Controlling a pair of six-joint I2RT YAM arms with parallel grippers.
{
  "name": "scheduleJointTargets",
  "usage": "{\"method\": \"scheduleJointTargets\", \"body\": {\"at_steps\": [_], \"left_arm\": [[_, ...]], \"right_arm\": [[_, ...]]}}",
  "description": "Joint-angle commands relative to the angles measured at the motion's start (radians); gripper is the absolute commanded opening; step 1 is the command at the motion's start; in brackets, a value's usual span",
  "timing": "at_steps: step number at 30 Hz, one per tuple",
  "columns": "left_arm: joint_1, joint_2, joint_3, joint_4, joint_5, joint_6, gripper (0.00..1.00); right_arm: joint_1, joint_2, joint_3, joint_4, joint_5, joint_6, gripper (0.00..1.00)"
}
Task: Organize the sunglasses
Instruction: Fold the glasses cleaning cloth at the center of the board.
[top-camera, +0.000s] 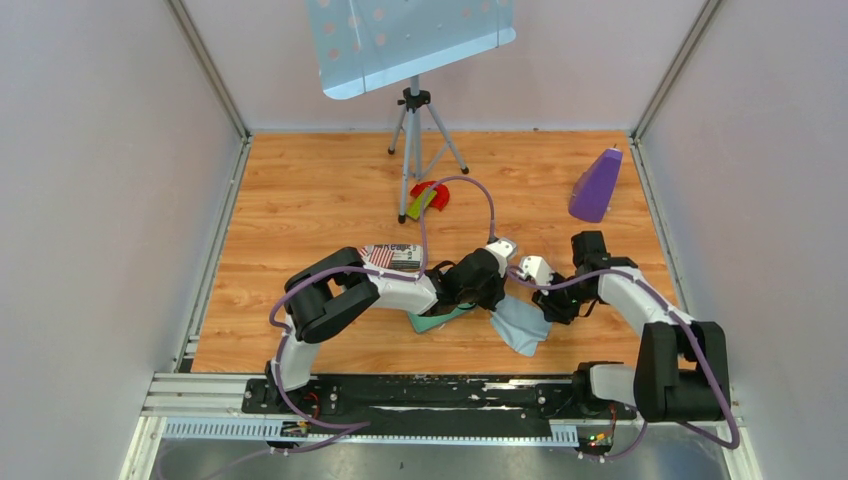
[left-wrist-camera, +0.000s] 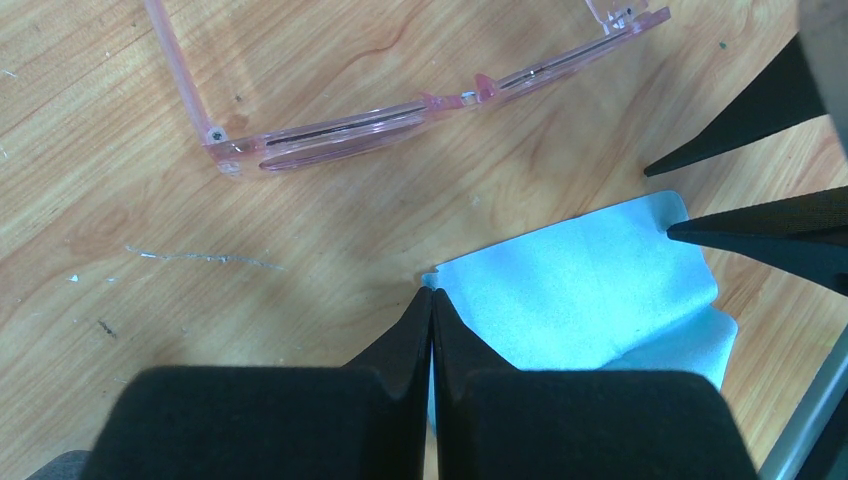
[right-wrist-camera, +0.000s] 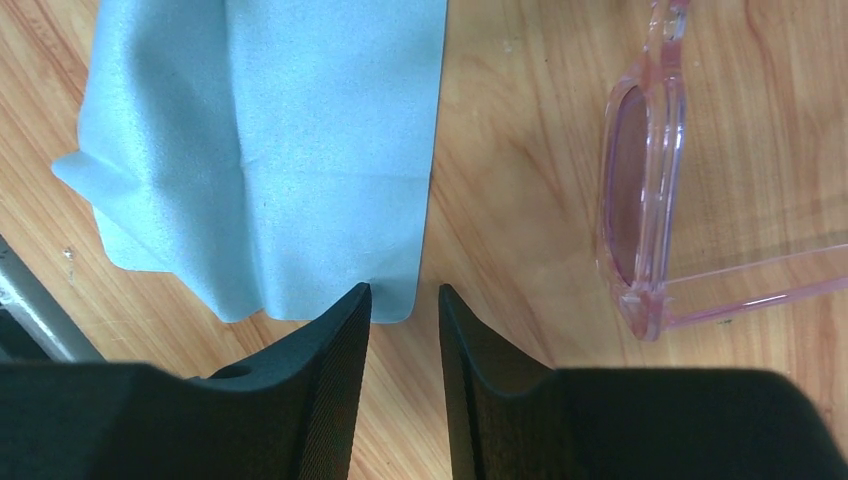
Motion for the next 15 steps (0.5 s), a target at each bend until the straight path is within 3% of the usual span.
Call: {"method": "scheduleJointTargets", "body": {"at_steps": [1,9,15], "left_arm": [[0.007,-0.004,-0.014,-0.035,0.011,0.003,0.00],[0.010,-0.001,-0.010,-0.033,0.011,-0.004,0.00],[0.010,-0.001,-0.002,-0.033,0.015,-0.008,0.00]], "right_arm": [[-0.010,-0.017,-0.084,0.016,0.099,-0.054,0.35],[-0.005,-0.065,-0.165,0.018,0.129,-0.108,0.30],[0.008,-0.032,-0.147,0.029,0.096,-0.080,0.02]]}}
